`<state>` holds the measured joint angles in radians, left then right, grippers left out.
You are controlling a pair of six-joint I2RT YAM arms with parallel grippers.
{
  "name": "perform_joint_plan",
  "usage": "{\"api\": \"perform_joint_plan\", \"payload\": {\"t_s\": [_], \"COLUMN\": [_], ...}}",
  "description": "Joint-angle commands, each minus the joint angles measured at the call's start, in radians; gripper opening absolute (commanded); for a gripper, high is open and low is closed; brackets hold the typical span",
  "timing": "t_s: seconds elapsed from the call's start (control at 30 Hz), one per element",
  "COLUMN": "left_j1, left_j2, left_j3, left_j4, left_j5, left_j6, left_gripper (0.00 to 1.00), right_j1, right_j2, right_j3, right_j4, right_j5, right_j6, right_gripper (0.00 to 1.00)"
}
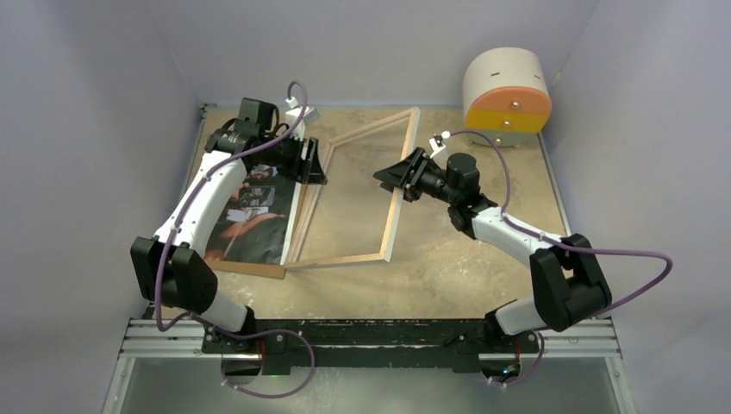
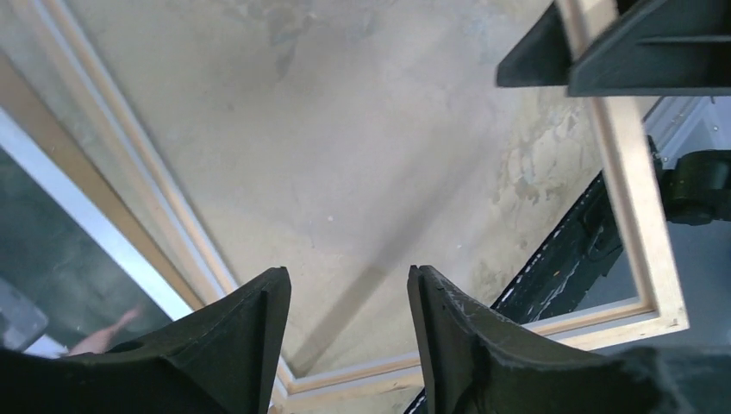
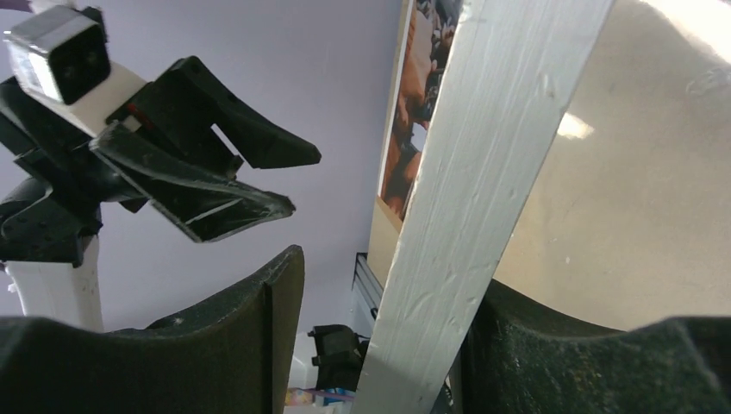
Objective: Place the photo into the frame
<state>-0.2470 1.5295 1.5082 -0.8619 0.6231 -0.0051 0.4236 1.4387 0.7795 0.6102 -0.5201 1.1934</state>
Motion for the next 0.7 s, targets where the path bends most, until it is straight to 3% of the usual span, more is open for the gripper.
{"api": "perform_joint_plan", "payload": {"t_s": [0.0, 0.1, 0.3, 0.47, 0.67], "left_j1": [0.038, 0.048, 0.144, 0.175, 0.171], "left_j2": [-0.029, -0.024, 0.059, 0.179, 0.323], "left_j3": [-0.062, -0.14, -0.201, -0.185, -0.089], "left_j4": [0.024, 0.076, 0.154, 0.308, 0.381], "left_j5": [-0.016, -0.015, -0.038, -0.071, -0.009], "left_j6": [0.027, 0.032, 0.142, 0.156, 0.164], "left_gripper": [0.54, 0.51, 0.8, 0.92, 0.96], "right_j1": [-0.013, -0.018, -0.036, -0.048, -0.051], "right_j2": [-0.021, -0.02, -0.011, -0.003, 0.006], "right_j3": [-0.004, -0.013, -0.051, -0.088, -0.049], "right_j4": [0.025, 0.023, 0.004, 0.016, -0.07], "right_j5": [-0.037, -0.038, -0.039, -0.041, -0.032], "right_j6": [-0.023, -0.027, -0.049, -0.053, -0.119], "right_gripper": [0.58, 0.57, 0.54, 0.52, 0.51]}}
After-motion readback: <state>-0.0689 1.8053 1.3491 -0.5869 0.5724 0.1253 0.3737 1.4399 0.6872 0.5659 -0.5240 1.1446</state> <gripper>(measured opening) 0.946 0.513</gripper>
